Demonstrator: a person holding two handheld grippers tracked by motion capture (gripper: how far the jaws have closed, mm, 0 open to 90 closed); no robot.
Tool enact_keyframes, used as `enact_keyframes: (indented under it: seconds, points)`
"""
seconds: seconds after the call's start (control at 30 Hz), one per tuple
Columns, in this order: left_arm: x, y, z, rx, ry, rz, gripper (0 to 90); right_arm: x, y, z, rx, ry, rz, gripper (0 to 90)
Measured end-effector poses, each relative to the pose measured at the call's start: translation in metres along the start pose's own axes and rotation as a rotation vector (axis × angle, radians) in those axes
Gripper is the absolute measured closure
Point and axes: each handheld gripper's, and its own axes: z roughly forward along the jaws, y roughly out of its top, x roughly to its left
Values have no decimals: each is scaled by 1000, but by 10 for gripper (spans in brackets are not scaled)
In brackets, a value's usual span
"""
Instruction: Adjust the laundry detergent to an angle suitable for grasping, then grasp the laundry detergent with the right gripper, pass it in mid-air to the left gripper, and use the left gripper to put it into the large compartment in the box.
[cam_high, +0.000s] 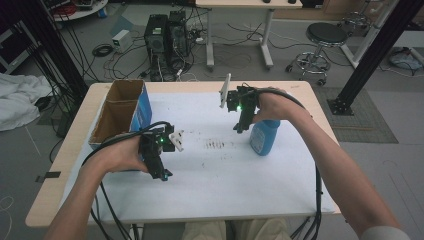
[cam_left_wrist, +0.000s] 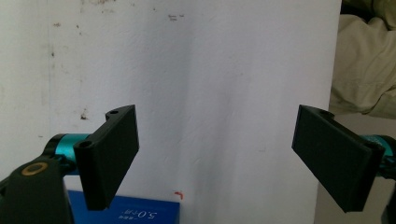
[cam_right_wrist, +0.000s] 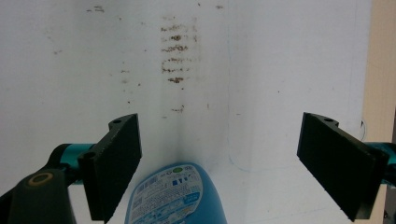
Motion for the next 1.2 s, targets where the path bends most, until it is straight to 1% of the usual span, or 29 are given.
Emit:
enact_keyframes:
  seconds: [0.13,0.3,0.33,0.37,0.43,0.5,0.63,0.67,0.7,0.73,0.77,0.83,0.87,0.9,1.03,1.07,1.1,1.13,1.2]
  points:
    - [3,-1,-1,-1,12,3,148,1,1,-1,3,-5,-4,130]
    - [2,0,-1,-1,12,4,148,3,2,0,12,-6,-14,130]
    - [1,0,-1,-1,11,2,148,4,2,-1,15,-7,-14,130]
    - [1,1,-1,3,11,10,148,4,2,-1,15,-7,-14,130]
    - [0,1,-2,-1,9,7,148,4,2,-1,15,-9,-12,130]
    - [0,0,-2,-3,11,4,148,4,2,-5,0,-11,-7,130]
    - [2,0,-1,-5,12,3,148,6,1,-7,-7,-6,-10,130]
    - [2,0,-1,-10,13,-2,148,6,1,-8,-4,1,-3,130]
    - [3,1,-2,-5,13,3,148,7,1,-8,-3,5,0,130]
    - [3,1,-2,-7,14,-1,148,8,1,-9,2,4,-5,130]
    - [2,1,-2,-10,16,-4,148,9,2,-10,0,6,-7,130]
    - [1,2,-2,-4,15,4,148,12,3,-13,-7,12,-10,130]
    - [0,2,-1,-5,16,-4,148,14,3,-14,-12,13,-14,130]
    - [0,1,-2,-2,19,0,148,15,4,-15,-14,13,-18,130]
    - [-3,-1,-3,-3,22,-7,148,21,5,-20,-16,12,-34,130]
    - [-3,-2,-4,-5,26,-7,148,27,5,-24,-16,4,-37,130]
    - [-4,-2,-4,-9,27,-12,148,27,5,-24,-16,4,-37,130]
    - [-4,-3,-5,-8,27,-12,148,32,4,-28,-25,2,-36,130]
    - [-5,-4,-5,-7,27,-14,148,37,2,-31,-27,-4,-36,130]
